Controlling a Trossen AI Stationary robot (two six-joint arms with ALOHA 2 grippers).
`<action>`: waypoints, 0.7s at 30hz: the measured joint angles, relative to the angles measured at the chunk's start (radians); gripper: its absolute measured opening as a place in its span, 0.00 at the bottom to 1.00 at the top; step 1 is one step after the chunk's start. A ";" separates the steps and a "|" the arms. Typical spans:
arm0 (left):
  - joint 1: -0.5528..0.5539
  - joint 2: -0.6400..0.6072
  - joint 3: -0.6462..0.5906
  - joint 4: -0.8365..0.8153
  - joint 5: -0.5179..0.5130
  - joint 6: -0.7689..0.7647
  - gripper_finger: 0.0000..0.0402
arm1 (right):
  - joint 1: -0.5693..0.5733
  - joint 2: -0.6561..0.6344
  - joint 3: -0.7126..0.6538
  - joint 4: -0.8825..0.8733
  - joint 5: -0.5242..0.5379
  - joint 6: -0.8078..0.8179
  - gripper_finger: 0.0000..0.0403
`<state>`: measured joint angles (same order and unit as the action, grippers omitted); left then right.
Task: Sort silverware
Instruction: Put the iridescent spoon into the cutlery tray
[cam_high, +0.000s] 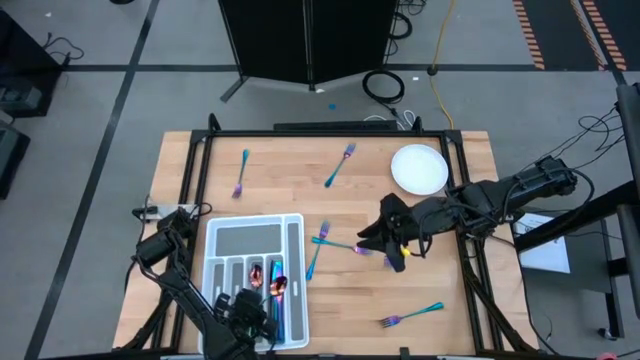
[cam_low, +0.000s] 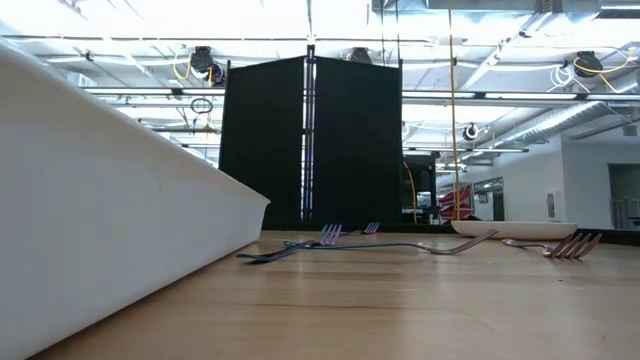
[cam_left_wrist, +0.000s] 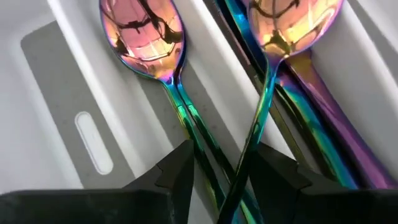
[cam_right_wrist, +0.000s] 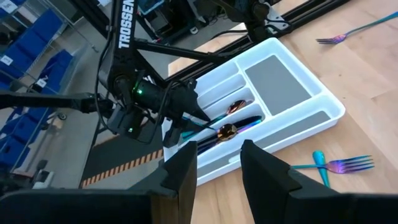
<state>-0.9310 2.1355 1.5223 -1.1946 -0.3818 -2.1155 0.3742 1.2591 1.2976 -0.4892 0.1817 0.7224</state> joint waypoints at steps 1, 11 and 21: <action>0.000 0.001 0.000 0.002 0.004 0.010 0.35 | 0.003 0.000 0.000 0.000 0.001 -0.005 0.27; 0.000 -0.006 -0.002 -0.006 0.068 0.001 0.03 | 0.008 0.000 0.000 0.000 0.001 -0.049 0.27; 0.011 -0.135 -0.002 -0.032 0.173 -0.168 0.02 | 0.028 0.000 0.000 0.000 0.000 -0.135 0.27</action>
<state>-0.9200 2.0008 1.5204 -1.2270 -0.2091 -2.2834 0.4022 1.2591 1.2976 -0.4896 0.1819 0.5878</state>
